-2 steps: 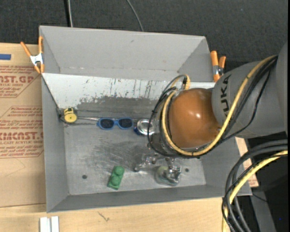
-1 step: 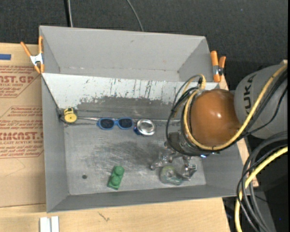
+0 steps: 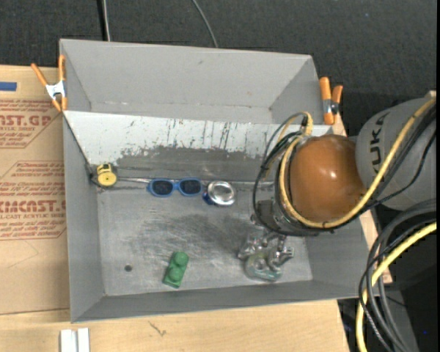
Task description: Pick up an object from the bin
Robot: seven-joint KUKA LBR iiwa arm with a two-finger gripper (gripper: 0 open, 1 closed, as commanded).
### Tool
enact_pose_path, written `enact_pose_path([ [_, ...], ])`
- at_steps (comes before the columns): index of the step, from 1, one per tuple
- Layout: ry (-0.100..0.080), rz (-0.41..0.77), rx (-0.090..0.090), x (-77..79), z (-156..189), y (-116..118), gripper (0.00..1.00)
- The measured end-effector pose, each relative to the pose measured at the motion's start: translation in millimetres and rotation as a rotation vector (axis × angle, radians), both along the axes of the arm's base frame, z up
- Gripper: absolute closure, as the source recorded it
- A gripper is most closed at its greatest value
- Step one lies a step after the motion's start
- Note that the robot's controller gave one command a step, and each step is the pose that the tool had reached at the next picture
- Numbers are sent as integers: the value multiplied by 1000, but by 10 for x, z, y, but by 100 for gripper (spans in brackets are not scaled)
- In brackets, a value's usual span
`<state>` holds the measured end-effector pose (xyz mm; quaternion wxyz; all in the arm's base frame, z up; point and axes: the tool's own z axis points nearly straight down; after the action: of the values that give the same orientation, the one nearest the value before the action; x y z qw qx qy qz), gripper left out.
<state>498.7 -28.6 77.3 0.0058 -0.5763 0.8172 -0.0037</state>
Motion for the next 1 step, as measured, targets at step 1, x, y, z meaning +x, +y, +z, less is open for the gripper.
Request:
enact_pose_path([
  [1, 5, 6, 1, 105, 1054, 93, 100],
])
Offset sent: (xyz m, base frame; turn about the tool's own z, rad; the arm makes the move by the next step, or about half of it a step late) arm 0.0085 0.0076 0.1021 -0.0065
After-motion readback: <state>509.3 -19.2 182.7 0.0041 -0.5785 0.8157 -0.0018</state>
